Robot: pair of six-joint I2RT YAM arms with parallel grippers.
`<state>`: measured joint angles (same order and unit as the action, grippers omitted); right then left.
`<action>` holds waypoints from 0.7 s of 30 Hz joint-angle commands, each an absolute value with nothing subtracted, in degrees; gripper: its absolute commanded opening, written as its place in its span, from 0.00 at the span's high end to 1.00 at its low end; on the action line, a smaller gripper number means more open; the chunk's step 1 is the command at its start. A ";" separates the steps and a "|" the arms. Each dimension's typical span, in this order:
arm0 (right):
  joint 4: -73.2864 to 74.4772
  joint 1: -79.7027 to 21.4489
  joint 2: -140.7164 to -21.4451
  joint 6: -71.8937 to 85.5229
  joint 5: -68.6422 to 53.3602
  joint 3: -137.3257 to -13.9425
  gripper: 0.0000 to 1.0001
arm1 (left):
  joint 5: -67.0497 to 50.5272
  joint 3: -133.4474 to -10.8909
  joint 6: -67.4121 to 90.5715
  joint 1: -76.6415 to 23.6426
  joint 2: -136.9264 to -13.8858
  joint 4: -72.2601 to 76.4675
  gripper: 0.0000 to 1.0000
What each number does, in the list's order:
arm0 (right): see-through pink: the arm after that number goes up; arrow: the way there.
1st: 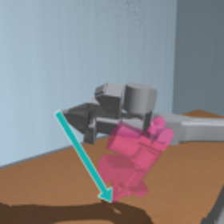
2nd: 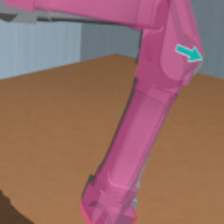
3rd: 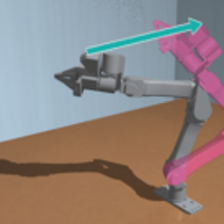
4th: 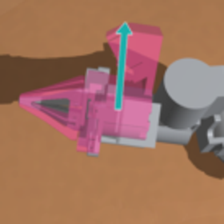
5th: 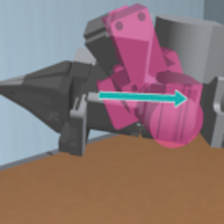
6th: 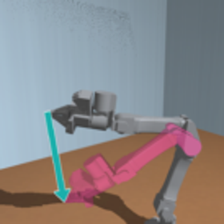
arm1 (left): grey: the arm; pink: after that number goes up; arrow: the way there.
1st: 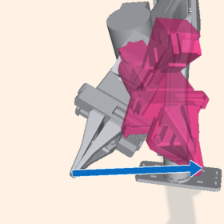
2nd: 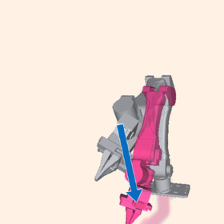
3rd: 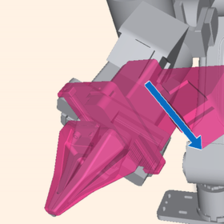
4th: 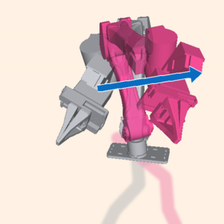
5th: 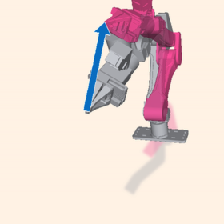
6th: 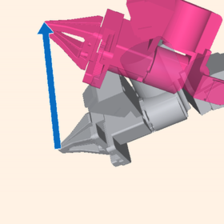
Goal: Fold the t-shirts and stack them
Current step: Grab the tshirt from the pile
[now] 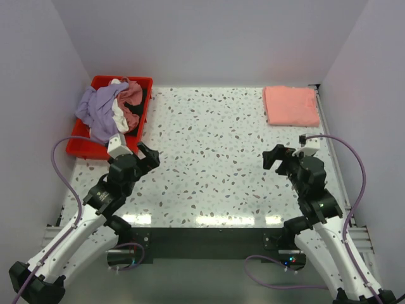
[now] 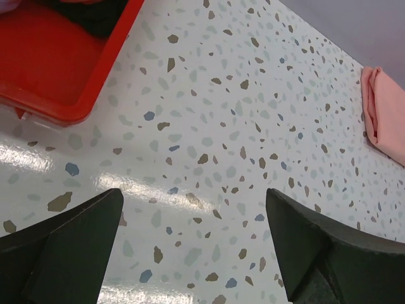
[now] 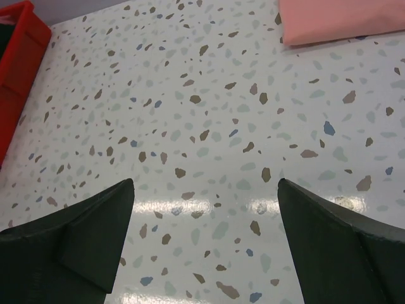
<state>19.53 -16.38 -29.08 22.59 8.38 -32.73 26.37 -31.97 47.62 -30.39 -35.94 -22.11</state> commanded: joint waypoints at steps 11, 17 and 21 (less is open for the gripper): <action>16.34 -16.35 -28.12 22.33 6.77 -32.34 0.01 | 34.26 -38.58 52.56 -30.15 -44.03 -25.22 0.00; 15.20 -16.26 -27.68 22.41 5.18 -30.93 0.01 | 41.22 -44.46 53.09 -29.01 -51.76 -26.01 0.00; 13.55 -16.35 -28.04 23.29 3.17 -29.88 0.01 | 42.01 -50.96 50.37 -25.94 -59.39 -26.63 0.00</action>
<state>17.52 -16.38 -28.10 22.96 5.69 -30.92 37.69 -45.71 51.42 -28.21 -55.96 -26.44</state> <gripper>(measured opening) 0.987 0.997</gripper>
